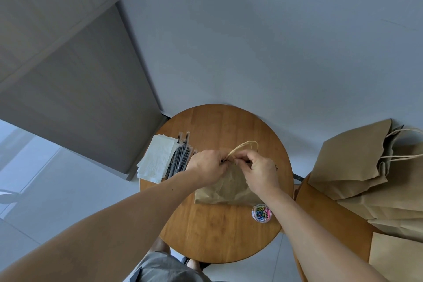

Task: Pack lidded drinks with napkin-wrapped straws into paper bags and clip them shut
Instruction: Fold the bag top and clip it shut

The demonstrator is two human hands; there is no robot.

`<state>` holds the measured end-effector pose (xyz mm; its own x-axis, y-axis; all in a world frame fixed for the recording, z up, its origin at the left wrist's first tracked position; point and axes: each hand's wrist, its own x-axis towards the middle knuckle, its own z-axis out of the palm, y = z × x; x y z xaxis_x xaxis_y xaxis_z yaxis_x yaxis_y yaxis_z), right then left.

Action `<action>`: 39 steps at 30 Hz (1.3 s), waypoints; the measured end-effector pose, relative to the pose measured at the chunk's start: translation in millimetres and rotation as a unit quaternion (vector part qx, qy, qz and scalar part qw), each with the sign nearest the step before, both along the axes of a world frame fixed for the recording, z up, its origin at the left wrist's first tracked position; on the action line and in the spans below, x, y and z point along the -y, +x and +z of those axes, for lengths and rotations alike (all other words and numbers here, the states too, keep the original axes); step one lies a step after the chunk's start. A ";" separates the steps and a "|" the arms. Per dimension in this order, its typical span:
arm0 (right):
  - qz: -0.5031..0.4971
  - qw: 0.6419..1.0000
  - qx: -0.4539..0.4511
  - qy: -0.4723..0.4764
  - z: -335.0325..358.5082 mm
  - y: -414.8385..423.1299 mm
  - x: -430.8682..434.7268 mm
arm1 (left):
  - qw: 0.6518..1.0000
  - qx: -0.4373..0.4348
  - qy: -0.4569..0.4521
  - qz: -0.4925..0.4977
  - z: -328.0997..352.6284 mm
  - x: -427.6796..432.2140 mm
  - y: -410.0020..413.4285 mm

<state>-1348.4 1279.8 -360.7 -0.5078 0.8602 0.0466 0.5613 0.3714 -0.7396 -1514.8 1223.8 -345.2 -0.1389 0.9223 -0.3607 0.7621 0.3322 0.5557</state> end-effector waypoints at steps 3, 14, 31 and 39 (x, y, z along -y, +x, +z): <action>0.002 1.000 0.019 0.011 -1.0 1.0 -0.3 | 1.000 -0.001 0.007 0.003 -1.1 0.0 -0.4; 0.065 0.982 0.172 0.033 7.5 -2.6 -7.7 | 1.000 0.011 0.025 0.013 -1.8 2.4 1.9; 0.105 0.978 0.156 0.093 19.9 6.7 6.3 | 0.999 0.015 0.036 0.025 -1.1 8.5 -1.6; -0.062 0.989 0.005 0.134 5.3 56.9 7.7 | 0.995 0.037 0.004 0.089 -26.4 43.5 -43.6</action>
